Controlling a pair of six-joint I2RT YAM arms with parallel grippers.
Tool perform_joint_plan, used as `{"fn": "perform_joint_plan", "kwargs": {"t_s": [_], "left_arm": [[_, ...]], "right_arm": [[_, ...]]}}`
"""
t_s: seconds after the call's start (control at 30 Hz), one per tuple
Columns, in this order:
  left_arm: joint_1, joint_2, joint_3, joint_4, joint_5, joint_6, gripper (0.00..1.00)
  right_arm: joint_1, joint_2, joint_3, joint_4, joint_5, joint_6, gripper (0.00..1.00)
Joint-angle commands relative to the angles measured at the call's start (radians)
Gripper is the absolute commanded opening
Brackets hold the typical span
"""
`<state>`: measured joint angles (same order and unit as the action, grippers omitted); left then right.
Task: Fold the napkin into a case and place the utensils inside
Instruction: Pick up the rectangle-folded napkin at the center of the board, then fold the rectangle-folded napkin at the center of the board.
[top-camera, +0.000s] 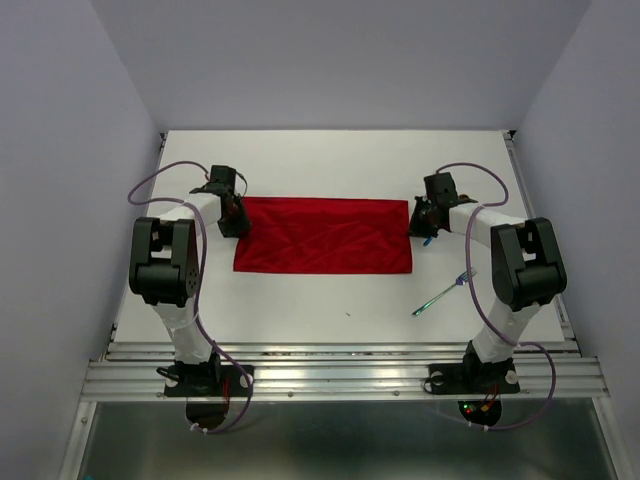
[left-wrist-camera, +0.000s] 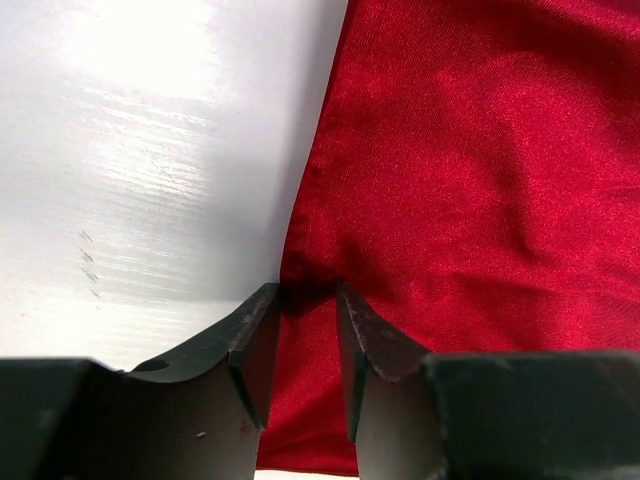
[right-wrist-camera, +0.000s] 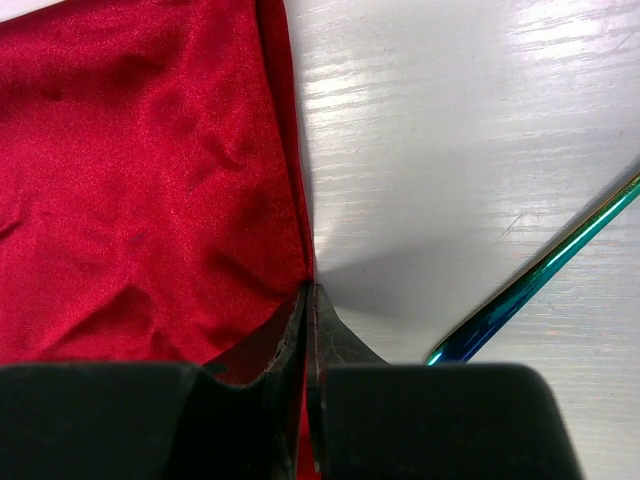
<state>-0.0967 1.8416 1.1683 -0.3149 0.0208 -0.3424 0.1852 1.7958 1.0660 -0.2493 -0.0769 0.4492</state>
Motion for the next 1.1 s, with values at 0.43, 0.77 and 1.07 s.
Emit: {"fn": "perform_joint_plan", "kwargs": {"t_s": [0.43,0.77,1.07], "left_arm": [[-0.014,0.013,0.048,-0.075,-0.007,-0.015,0.00],[-0.038,-0.171,0.041,-0.079,0.076,-0.030,0.00],[-0.136,-0.220,0.108,-0.116,0.084,-0.047,0.00]], "right_arm": [[0.020,-0.003,-0.008,0.031,-0.017,0.011,0.07],[0.020,-0.009,-0.020,0.038,-0.027,0.022,0.06],[0.030,-0.006,-0.028,0.054,-0.041,0.048,0.06]]}}
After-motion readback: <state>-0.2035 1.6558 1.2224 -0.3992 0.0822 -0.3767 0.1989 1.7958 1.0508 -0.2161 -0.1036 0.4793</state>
